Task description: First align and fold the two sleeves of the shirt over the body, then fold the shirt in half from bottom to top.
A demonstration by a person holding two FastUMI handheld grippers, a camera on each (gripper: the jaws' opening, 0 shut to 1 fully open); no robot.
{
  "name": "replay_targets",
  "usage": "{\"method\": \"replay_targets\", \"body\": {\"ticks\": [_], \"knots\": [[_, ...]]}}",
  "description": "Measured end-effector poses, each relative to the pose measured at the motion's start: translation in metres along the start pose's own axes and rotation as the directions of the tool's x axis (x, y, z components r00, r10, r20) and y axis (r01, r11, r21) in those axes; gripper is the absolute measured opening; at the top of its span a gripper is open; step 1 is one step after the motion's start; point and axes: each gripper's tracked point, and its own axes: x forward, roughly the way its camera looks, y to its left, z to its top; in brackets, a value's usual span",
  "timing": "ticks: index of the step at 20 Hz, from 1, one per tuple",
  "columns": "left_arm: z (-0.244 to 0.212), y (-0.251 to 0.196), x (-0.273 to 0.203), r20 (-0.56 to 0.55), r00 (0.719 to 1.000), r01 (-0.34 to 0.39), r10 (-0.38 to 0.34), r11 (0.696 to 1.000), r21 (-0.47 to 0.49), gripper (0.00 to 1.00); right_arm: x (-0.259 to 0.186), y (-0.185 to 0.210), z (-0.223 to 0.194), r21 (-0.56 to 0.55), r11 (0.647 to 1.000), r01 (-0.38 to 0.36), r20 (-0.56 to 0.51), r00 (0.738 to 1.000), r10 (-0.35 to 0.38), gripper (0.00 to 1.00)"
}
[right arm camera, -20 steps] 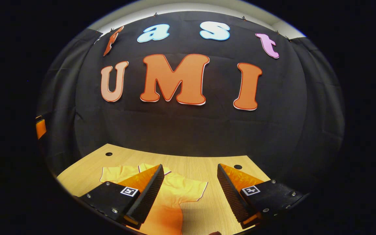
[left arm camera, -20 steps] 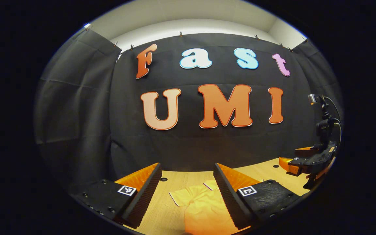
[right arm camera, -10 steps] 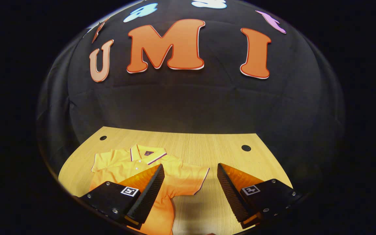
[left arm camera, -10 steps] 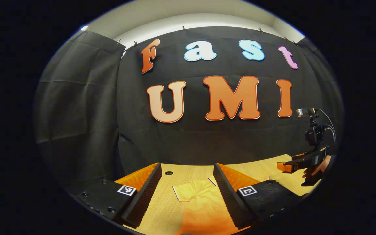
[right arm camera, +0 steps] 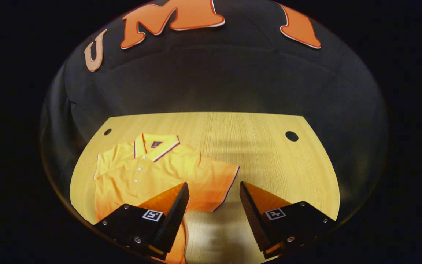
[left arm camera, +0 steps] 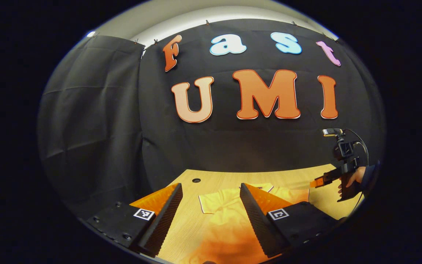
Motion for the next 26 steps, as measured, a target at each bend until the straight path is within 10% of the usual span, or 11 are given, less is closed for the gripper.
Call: {"method": "replay_targets", "body": {"ticks": [17,22,23,26], "knots": [[-0.039,-0.013,0.008,-0.147,0.989,-0.025,0.024,1.0,-0.003,0.97,0.104,-0.018,-0.058,0.017,1.0,0.02,-0.485,0.875,-0.009,0.62],[-0.049,-0.011,0.015,-0.178,0.983,-0.038,0.034,0.999,-0.014,0.97,0.114,-0.011,-0.048,-0.03,0.999,0.014,-0.476,0.879,-0.026,0.33],[-0.051,-0.011,0.017,-0.182,0.983,-0.038,0.034,0.999,-0.021,0.97,0.115,-0.009,-0.046,-0.037,0.999,-0.007,-0.473,0.881,-0.012,0.14],[-0.052,-0.01,0.019,-0.185,0.982,-0.04,0.034,0.999,-0.03,0.97,0.11,0.015,-0.04,0.087,0.993,-0.086,-0.473,0.873,0.117,0.06]]}}
